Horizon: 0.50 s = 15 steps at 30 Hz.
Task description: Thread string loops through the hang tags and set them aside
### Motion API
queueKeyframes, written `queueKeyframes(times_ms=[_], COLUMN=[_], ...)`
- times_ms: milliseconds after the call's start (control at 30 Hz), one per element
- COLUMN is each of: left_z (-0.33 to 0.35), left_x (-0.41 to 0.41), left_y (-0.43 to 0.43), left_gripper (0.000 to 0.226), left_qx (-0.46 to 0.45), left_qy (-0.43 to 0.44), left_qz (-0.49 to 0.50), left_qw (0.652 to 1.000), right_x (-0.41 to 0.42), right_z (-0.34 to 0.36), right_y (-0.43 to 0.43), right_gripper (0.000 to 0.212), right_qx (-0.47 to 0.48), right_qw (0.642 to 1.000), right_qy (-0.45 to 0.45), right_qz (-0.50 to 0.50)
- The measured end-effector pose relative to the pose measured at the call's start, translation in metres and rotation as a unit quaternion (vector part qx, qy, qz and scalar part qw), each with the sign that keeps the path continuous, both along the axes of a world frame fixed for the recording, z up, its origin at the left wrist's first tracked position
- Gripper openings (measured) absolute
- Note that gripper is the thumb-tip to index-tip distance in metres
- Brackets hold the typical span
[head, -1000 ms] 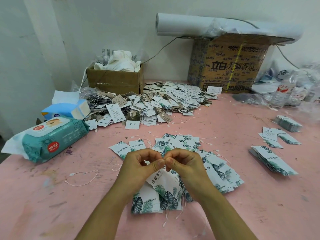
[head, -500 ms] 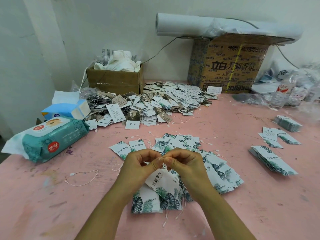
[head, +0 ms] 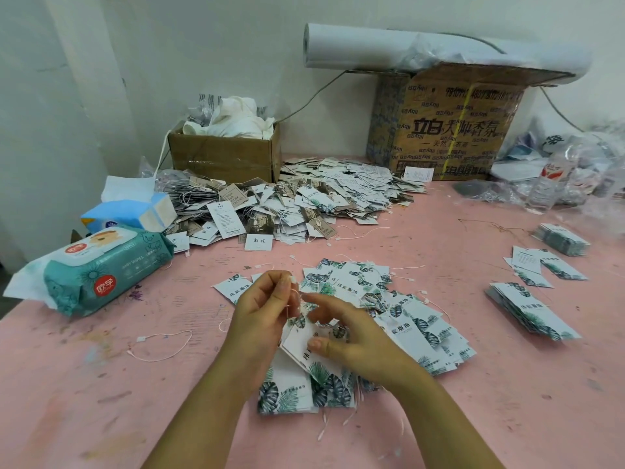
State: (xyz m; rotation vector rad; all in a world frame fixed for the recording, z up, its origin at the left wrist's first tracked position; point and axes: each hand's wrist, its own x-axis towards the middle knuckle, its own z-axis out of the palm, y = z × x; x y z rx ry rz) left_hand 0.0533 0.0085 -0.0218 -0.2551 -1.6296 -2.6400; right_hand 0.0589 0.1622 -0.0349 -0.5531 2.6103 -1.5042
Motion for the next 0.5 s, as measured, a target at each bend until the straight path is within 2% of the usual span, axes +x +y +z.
queueKeyframes(times_ms=[67,133,200,267,333,400,500], left_z=[0.002,0.001,-0.003,-0.008,-0.010,-0.011,-0.012], left_x=[-0.002,-0.005,-0.008,-0.010,-0.009,-0.006,-0.001], left_y=[-0.001,-0.002,-0.005,-0.007,-0.009,-0.008,-0.004], left_gripper=[0.009,0.016,0.020,0.020,0.019,0.022,0.033], left_qx=[0.047,0.033,-0.066,-0.179,-0.247,-0.318,-0.427], left_qy=[-0.022,-0.040,-0.038,-0.021,-0.002,0.020,0.050], left_qz=[0.010,0.057,0.127,0.160,0.139,0.106,0.090], left_qw=[0.999,0.997,0.989,0.971,0.959,0.942,0.898], right_x=[0.000,-0.001,-0.001,-0.002,-0.004,-0.007,-0.010], right_z=[0.000,0.002,0.003,0.005,0.006,0.004,0.001], right_y=[-0.001,0.000,0.001,0.002,0.002,0.003,0.003], right_gripper=[0.047,0.038,0.032,0.025,0.020,0.020,0.020], right_qx=[-0.017,-0.058,-0.134,-0.246,-0.317,-0.349,-0.388], right_qw=[1.000,0.997,0.987,0.960,0.935,0.919,0.896], right_qy=[-0.009,-0.026,-0.066,-0.112,-0.121,-0.119,-0.120], right_qz=[-0.010,-0.035,-0.056,-0.071,-0.100,-0.137,-0.181])
